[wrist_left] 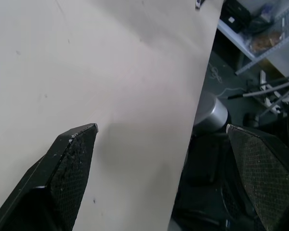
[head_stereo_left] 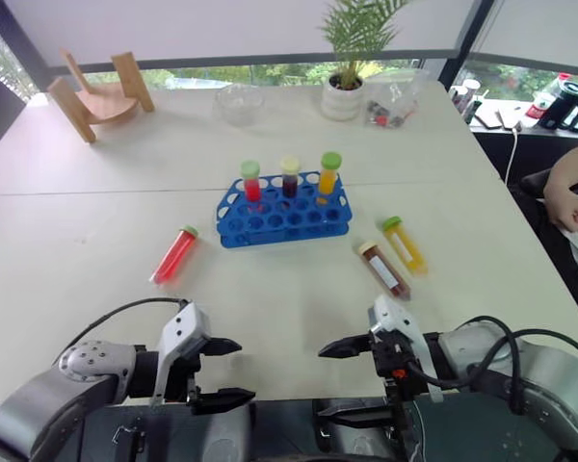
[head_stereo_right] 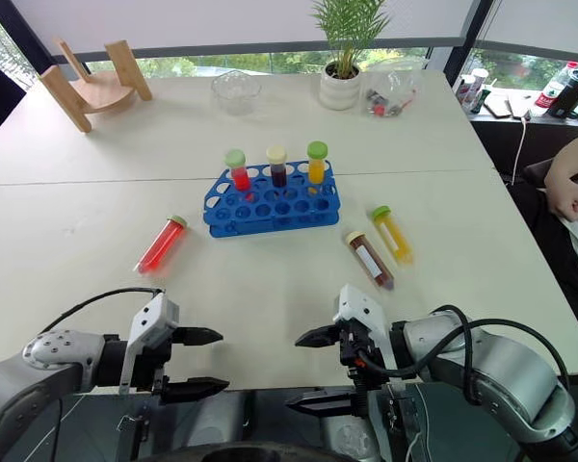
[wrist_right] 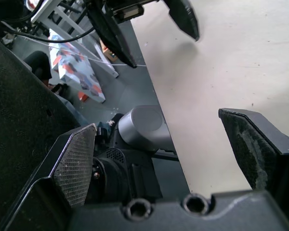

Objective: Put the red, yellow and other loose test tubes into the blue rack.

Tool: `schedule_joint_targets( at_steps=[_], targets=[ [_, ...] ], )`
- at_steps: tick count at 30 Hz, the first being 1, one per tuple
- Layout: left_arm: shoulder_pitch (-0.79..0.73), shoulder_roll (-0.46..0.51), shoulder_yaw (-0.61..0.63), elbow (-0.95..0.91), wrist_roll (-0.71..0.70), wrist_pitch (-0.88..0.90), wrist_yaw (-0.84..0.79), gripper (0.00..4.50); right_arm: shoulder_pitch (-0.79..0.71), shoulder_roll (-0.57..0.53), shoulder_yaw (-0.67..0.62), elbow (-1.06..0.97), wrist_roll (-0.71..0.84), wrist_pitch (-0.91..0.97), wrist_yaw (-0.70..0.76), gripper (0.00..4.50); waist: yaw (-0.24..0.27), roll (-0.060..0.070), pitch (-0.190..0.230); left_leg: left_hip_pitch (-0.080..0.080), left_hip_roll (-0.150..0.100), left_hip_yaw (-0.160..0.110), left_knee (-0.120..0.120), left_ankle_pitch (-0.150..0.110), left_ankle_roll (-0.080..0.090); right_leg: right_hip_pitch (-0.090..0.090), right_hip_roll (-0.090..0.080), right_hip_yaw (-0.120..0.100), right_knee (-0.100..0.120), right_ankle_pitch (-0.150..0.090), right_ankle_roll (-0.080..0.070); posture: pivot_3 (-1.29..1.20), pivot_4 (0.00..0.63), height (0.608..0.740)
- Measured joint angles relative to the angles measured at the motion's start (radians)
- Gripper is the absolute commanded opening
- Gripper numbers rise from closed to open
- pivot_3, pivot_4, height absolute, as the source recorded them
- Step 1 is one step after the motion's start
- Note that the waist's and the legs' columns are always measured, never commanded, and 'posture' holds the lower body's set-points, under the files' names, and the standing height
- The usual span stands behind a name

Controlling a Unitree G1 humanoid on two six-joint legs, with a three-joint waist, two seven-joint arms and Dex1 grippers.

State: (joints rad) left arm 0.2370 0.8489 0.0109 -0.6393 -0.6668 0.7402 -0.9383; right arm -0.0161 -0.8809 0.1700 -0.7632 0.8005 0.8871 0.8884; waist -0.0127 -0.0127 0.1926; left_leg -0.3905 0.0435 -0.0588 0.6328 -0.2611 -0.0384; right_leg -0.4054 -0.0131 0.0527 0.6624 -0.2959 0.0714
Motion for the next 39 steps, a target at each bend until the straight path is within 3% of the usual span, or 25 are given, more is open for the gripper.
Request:
schedule_joint_targets(
  at_steps=[11,18,23,26,28,30,34,39],
  targets=[
    [0.010,-0.012,-0.037,0.022,0.025,-0.035,-0.009,4.43,0.007,-0.001,0.001,0.000,-0.001,-0.002,0.003,4.50,0.000,0.000,0.000,0.000,0.000,0.000,0.000,0.000,0.000,0.000,0.000,0.000,0.000,0.000,0.000,0.00,0.150,0.740],
    [-0.078,-0.035,-0.072,0.105,0.061,-0.092,-0.030,4.43,0.003,-0.016,-0.005,0.005,-0.038,-0.021,0.004,4.50,0.001,0.000,0.000,0.000,0.000,0.000,0.001,0.000,0.000,0.001,0.000,0.000,0.000,0.000,0.000,0.00,0.150,0.740],
    [-0.130,-0.058,-0.077,0.130,0.075,-0.085,-0.011,4.43,-0.041,-0.098,-0.125,0.022,-0.009,0.037,-0.011,4.50,0.001,0.000,0.000,0.000,0.000,0.000,0.001,0.000,0.000,0.001,0.000,0.000,0.000,0.001,0.001,0.00,0.150,0.740],
    [-0.245,-0.097,-0.066,0.122,0.000,-0.011,0.025,4.43,-0.179,-0.123,-0.258,0.097,0.128,0.134,-0.038,4.50,0.001,0.000,0.001,-0.001,0.000,-0.001,0.004,0.000,0.000,0.001,0.000,0.000,0.002,0.002,0.003,0.00,0.150,0.740],
    [-0.319,-0.058,-0.063,0.099,0.003,-0.005,0.014,4.43,-0.313,-0.162,-0.336,0.171,0.183,0.177,-0.045,4.50,-0.001,0.000,0.001,0.000,0.000,0.000,0.005,0.000,0.000,0.002,0.000,0.000,0.002,0.002,0.003,0.00,0.150,0.740],
    [-0.401,0.007,-0.084,0.097,0.038,-0.012,-0.027,4.43,-0.484,-0.225,-0.324,0.289,0.152,0.202,-0.041,4.50,-0.004,0.001,0.001,0.000,0.000,0.000,0.003,0.000,0.000,0.000,0.001,0.000,0.001,0.002,0.002,0.00,0.150,0.740],
    [-0.524,0.062,-0.124,0.122,0.102,-0.038,-0.087,4.43,-0.727,-0.299,-0.091,0.502,-0.047,0.225,0.018,4.50,-0.004,0.000,0.001,0.000,0.000,0.001,-0.001,0.000,0.000,-0.002,0.001,0.000,0.001,0.002,0.002,0.00,0.150,0.740],
    [-0.682,0.100,-0.152,0.157,0.179,-0.082,-0.132,4.43,-0.981,-0.238,0.284,0.829,-0.325,0.275,0.126,4.50,-0.005,0.001,0.001,-0.009,0.000,0.001,-0.002,0.000,0.000,-0.011,0.001,0.000,0.001,0.002,0.002,0.00,0.150,0.740]
  ],
)
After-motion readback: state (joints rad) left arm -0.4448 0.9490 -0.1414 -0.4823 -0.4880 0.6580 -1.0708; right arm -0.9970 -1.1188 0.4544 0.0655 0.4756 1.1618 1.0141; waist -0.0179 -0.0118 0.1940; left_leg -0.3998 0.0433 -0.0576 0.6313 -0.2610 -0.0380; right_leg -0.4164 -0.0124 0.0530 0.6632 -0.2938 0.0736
